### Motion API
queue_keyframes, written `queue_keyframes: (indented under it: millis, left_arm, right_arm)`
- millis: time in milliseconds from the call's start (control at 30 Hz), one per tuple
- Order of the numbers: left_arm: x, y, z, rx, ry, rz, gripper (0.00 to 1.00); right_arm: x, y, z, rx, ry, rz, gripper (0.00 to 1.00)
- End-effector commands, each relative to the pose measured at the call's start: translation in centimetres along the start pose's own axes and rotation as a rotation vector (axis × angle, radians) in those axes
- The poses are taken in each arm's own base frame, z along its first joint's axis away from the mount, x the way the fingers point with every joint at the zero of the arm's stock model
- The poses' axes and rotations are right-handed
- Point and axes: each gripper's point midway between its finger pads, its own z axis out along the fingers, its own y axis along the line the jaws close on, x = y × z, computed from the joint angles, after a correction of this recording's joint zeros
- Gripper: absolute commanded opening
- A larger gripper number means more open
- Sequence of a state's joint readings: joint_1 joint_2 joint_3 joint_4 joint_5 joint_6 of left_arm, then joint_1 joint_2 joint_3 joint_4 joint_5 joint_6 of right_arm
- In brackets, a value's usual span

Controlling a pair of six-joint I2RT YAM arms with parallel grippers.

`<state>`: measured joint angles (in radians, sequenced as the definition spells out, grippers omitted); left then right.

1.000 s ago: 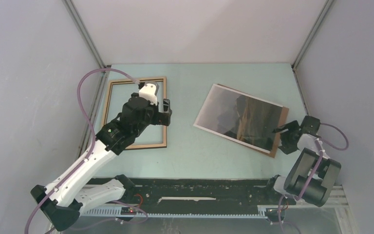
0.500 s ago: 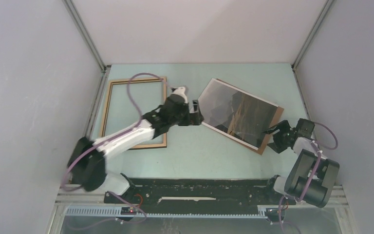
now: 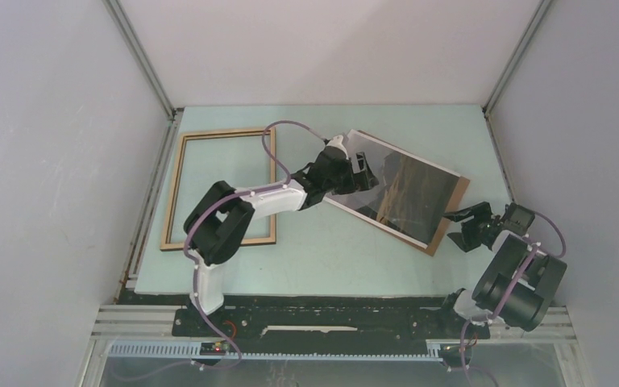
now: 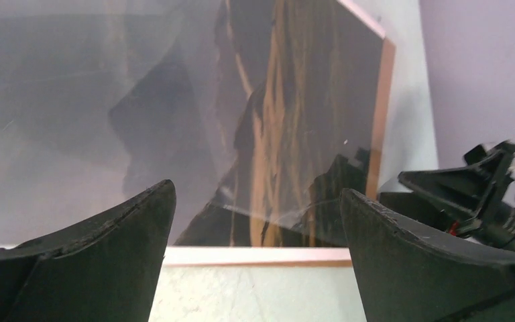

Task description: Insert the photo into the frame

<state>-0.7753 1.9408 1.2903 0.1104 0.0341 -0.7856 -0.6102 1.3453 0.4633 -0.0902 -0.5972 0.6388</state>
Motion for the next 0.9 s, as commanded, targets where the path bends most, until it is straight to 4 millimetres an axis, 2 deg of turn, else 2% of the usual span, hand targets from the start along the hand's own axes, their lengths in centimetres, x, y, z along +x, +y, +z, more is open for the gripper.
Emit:
queue_keyframes:
  millis: [0,100,267,500,700,867]
  left_arm:
    - [-3.3,-4.2,1.8,0.124,-0.088,-0.052,1.00]
    - [-3.1,-4.2,3.8,0.139,-0.056,-0.092,1.00]
    - [-2.8,-3.5,5.0,0.124,-0.047,-0.142,1.00]
    - [-1.8,-1.8,6.8,0.097,0.043,-0.261,1.00]
    - [-1.0,-1.0,7.7,0.063,0.101,-0.298,1.00]
    - [-0.6,-0.9,8.1,0.049,0.131,-0.306,1.00]
  right_arm:
    - [-1.5,0.2,0.6,-0.016,-0.025,0.012,0.74]
    - [-2.6,-0.1,0.5,-0.012,-0.050,0.024,0.74]
    - [-4.4,0.0,0.6,-0.036,-0.091,0.062,0.74]
    - [-4.7,0.3,1.8,-0.075,-0.058,0.094,0.73]
    - [-4.9,1.3,2.0,-0.110,-0.049,0.107,0.71]
    - [-5.4,3.3,0.6,-0.156,-0.070,0.091,0.70]
